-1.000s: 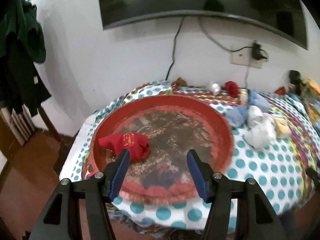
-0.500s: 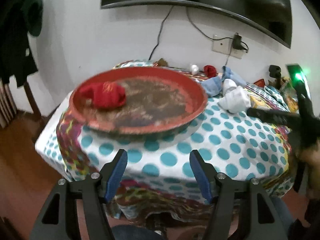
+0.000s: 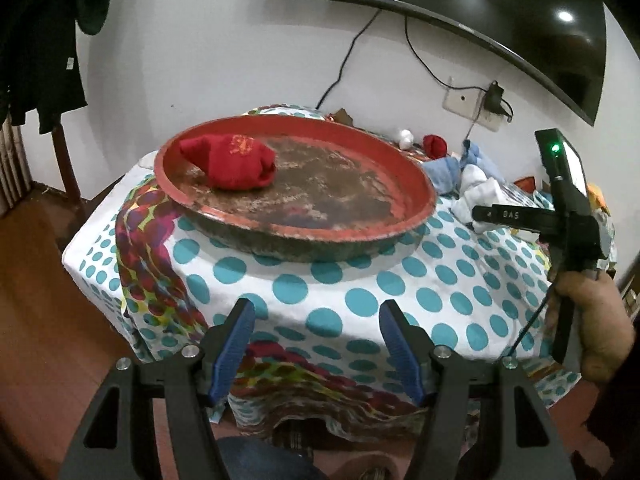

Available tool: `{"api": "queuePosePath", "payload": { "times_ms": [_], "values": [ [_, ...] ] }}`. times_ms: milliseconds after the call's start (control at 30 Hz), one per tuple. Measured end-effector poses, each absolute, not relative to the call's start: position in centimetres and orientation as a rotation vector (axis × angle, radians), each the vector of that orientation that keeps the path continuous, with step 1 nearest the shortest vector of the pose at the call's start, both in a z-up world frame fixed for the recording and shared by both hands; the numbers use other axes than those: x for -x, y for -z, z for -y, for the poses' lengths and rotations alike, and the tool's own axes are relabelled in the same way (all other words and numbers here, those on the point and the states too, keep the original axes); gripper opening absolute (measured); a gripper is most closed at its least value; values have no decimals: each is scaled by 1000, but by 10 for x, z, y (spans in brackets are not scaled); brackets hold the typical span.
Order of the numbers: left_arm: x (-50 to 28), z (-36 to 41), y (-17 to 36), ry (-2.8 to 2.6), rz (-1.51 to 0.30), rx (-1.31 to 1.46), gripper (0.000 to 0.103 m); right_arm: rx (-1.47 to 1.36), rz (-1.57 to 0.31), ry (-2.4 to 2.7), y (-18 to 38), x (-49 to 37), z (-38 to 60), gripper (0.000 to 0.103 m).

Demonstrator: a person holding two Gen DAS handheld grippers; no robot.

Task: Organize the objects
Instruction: 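Grasp the white folded sock with the right gripper, then lift the white sock and carry it over the red tray with the right gripper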

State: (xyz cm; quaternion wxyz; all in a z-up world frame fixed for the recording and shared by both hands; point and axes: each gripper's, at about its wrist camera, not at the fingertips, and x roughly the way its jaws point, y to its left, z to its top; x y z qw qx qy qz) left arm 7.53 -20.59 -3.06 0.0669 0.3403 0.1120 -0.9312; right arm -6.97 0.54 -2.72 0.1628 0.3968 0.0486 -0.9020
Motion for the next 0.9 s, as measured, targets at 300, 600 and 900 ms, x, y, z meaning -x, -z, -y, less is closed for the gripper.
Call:
{"api": "queuePosePath", "payload": {
  "times_ms": [300, 600, 900],
  "values": [
    [-76, 189, 28, 2799, -242, -1026, 66, -1168, 71, 2623, 21, 37, -91, 24],
    [-78, 193, 28, 2777, -273, -1032, 66, -1161, 110, 2713, 12, 9, -149, 24],
    [-79, 196, 24, 2771, -273, -1017, 66, -1144, 100, 2729, 5, 1, -152, 24]
  ]
}}
